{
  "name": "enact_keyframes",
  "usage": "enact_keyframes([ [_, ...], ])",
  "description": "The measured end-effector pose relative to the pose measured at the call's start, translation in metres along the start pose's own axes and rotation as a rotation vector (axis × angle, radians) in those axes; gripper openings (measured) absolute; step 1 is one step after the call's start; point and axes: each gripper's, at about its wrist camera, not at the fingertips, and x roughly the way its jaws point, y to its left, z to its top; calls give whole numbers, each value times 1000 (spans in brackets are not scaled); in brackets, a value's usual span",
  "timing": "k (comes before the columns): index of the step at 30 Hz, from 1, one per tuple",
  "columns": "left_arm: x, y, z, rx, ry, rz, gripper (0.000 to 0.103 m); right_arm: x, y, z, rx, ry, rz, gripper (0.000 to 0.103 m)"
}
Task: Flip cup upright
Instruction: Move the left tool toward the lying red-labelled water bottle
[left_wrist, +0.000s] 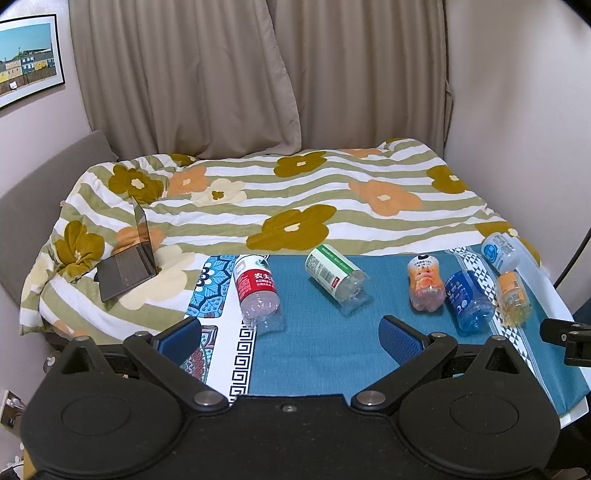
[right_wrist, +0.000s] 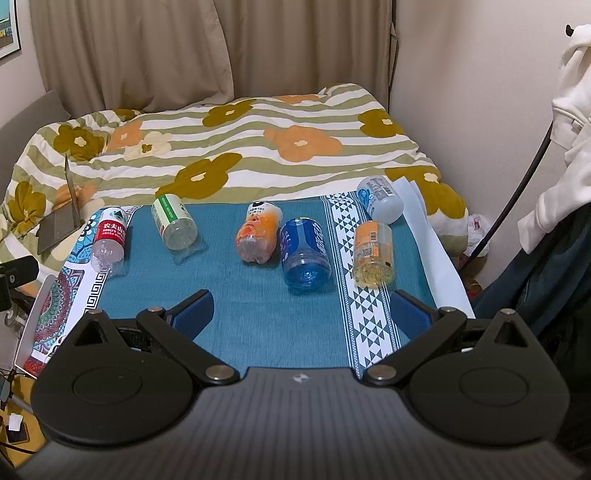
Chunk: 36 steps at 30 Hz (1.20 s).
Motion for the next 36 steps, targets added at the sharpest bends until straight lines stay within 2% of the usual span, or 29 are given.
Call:
enact_keyframes([
  [14,-8,-1,8,-12,15,24,103,-3,0,-2,-1,11,27,103],
  [21,8,0,19,-28,51,79,103,1,10,2,-60,27,145,103],
  [24,23,5,24,-39,65,96,103,10,9,17,-103,34,172,103],
  [29,57,20,35,-51,110,78,103,36,16,24,-121,68,211,103],
  [36,125,43,47,-69,201,55,103,78,44,31,-148,118,171,103],
])
